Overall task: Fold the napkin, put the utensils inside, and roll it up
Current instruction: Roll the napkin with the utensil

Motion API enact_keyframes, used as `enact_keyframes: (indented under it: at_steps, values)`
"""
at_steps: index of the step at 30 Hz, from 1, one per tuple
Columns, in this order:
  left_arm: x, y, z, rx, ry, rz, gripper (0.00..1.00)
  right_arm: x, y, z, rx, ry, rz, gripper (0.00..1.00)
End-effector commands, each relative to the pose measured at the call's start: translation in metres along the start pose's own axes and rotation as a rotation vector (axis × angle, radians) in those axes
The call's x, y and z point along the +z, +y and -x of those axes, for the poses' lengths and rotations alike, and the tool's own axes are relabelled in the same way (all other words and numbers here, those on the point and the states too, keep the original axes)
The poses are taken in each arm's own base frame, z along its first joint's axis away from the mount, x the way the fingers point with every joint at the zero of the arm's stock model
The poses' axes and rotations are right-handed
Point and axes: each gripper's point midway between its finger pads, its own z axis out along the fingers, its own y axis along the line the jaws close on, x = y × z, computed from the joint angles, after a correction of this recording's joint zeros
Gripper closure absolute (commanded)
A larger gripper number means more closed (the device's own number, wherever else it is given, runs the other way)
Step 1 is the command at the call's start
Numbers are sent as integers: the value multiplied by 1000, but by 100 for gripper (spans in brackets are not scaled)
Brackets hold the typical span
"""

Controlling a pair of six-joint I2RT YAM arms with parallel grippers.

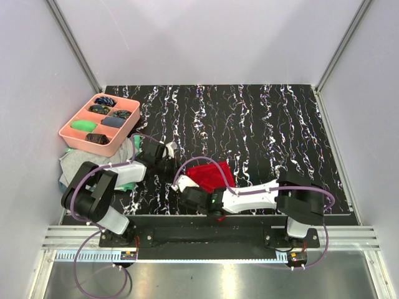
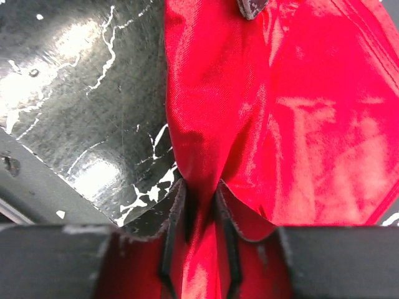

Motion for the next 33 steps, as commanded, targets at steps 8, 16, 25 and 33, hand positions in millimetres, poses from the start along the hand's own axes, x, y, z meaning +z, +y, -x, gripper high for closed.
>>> enact_keyframes:
  at_steps: [8,16,25,33]
  values:
    - [-37,3,31,21,-183,47,41,-10,34,-23,176,69,468,79]
    - [-57,5,33,74,-320,60,29,-24,29,-5,268,49,686,82]
    - [-63,-4,20,127,-362,-39,28,-29,11,10,371,49,858,83]
    - [-56,-14,13,172,-365,-129,24,-23,-1,10,469,93,1021,86]
